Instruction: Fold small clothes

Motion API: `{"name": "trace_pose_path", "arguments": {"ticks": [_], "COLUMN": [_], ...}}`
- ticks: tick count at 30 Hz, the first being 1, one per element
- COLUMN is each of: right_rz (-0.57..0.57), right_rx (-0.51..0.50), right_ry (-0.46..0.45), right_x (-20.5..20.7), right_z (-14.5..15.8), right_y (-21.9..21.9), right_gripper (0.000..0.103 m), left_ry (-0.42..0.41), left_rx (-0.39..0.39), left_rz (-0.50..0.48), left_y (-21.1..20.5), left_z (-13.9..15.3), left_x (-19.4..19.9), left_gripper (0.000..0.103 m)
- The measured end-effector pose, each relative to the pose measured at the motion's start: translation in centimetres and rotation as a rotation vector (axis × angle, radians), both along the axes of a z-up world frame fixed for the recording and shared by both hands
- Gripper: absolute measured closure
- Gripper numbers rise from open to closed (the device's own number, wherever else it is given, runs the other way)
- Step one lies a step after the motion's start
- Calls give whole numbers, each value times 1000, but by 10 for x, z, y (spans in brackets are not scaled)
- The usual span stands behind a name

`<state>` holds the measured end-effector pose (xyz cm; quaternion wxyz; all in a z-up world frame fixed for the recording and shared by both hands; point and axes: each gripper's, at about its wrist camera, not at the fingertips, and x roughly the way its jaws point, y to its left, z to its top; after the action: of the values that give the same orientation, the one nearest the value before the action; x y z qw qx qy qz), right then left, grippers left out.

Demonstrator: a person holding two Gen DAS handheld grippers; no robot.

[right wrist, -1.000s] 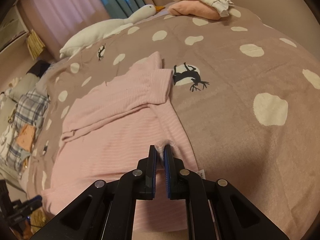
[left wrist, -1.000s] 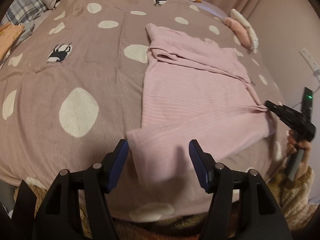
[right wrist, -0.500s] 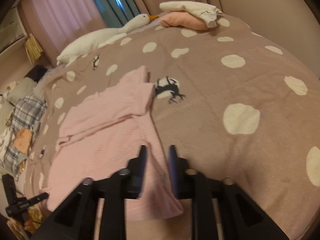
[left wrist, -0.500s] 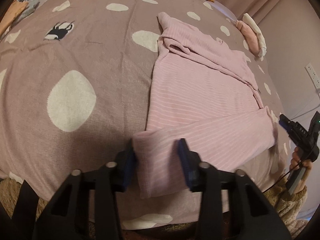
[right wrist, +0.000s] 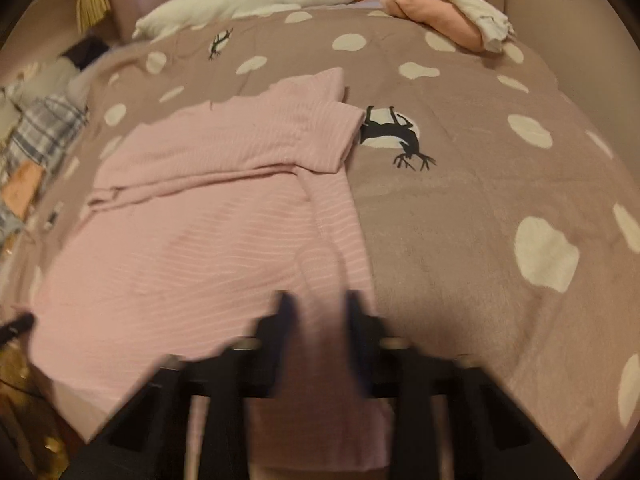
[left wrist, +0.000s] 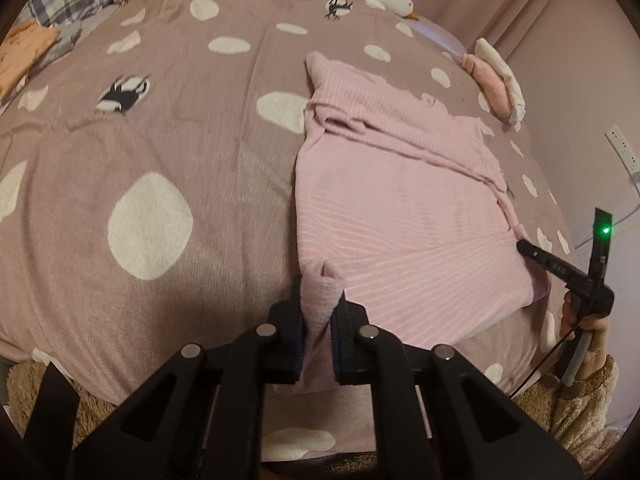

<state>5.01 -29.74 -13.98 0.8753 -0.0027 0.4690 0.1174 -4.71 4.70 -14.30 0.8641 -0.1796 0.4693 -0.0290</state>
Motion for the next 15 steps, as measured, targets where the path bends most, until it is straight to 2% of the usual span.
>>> {"name": "trace_pose_path", "arguments": {"ticks": [4, 9, 15], "right_rz": [-14, -71, -110], "right_rx": [59, 169, 185], "right_ry": [-46, -105, -129], "right_x": [-10, -22, -25], "right_z": [12, 29, 29], "right_y": [-9, -27, -33], "right_gripper": [97, 99, 99], "left_ry": [-33, -31, 1], "left_rx": [14, -6, -39], "left_rz": [-6, -9, -5], "left_y": [-4, -3, -1], "left_z": [11, 14, 5], "left_x": [1, 4, 10], "left_gripper": [94, 93, 90]}}
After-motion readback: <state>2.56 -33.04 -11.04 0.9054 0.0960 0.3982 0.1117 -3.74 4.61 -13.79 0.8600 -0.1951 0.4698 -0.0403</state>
